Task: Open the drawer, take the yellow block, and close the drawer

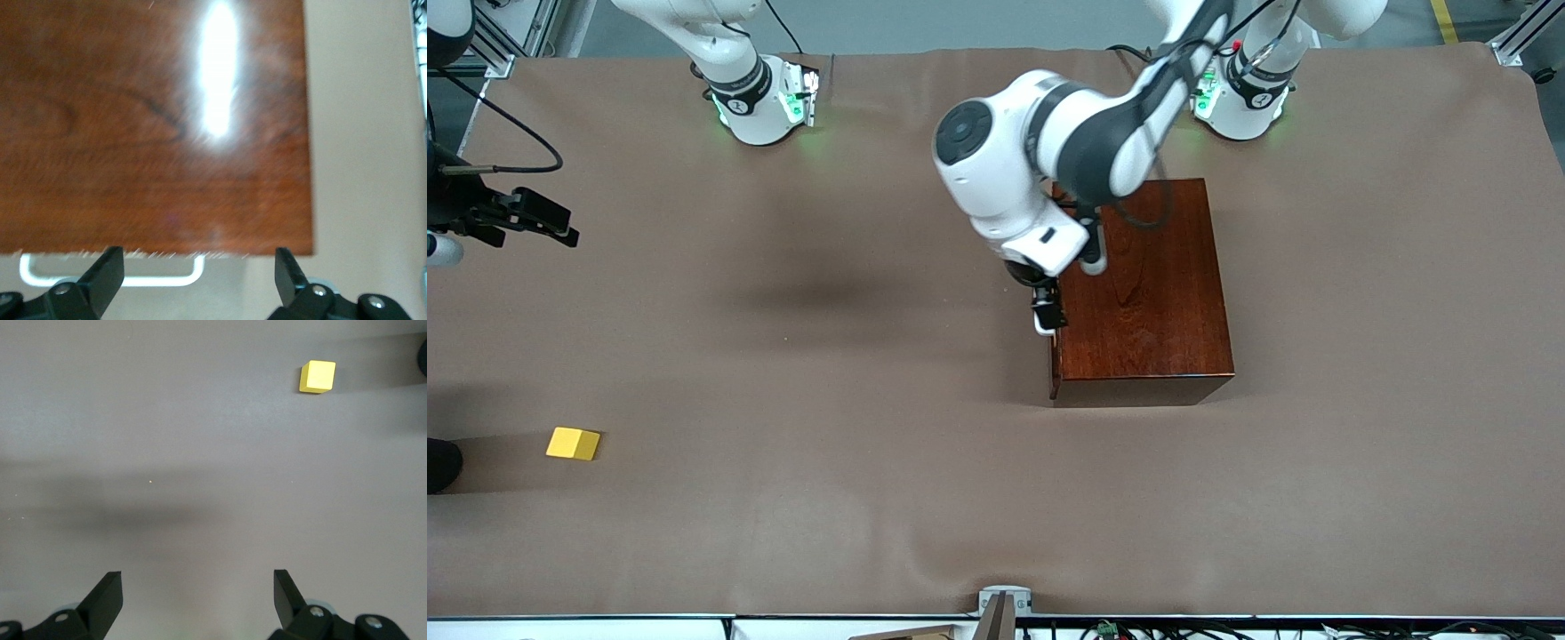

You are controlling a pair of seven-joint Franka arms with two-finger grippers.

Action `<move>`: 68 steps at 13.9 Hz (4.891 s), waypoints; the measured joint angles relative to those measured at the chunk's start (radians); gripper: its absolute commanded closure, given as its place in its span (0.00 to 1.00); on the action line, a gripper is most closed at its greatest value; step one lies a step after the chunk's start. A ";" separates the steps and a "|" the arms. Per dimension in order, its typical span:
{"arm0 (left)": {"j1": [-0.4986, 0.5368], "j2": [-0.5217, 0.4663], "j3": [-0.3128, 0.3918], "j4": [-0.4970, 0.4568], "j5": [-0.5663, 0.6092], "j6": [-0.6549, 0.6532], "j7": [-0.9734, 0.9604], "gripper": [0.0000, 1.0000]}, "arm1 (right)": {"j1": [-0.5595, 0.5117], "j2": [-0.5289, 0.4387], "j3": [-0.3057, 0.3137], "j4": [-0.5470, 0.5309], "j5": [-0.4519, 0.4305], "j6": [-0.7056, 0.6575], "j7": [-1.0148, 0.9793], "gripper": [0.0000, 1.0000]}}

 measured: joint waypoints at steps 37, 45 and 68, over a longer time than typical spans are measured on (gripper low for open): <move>0.695 -0.335 -0.097 -0.216 -0.275 -0.036 1.351 0.00 | 0.000 0.000 -0.001 0.000 0.000 0.001 0.022 0.00; 0.699 -0.405 -0.103 -0.218 -0.275 -0.174 1.677 0.00 | 0.000 0.000 -0.001 0.000 0.000 0.001 0.022 0.00; 0.697 -0.465 -0.141 -0.226 -0.275 -0.257 1.829 0.00 | 0.000 0.000 -0.002 0.000 0.000 0.004 0.022 0.00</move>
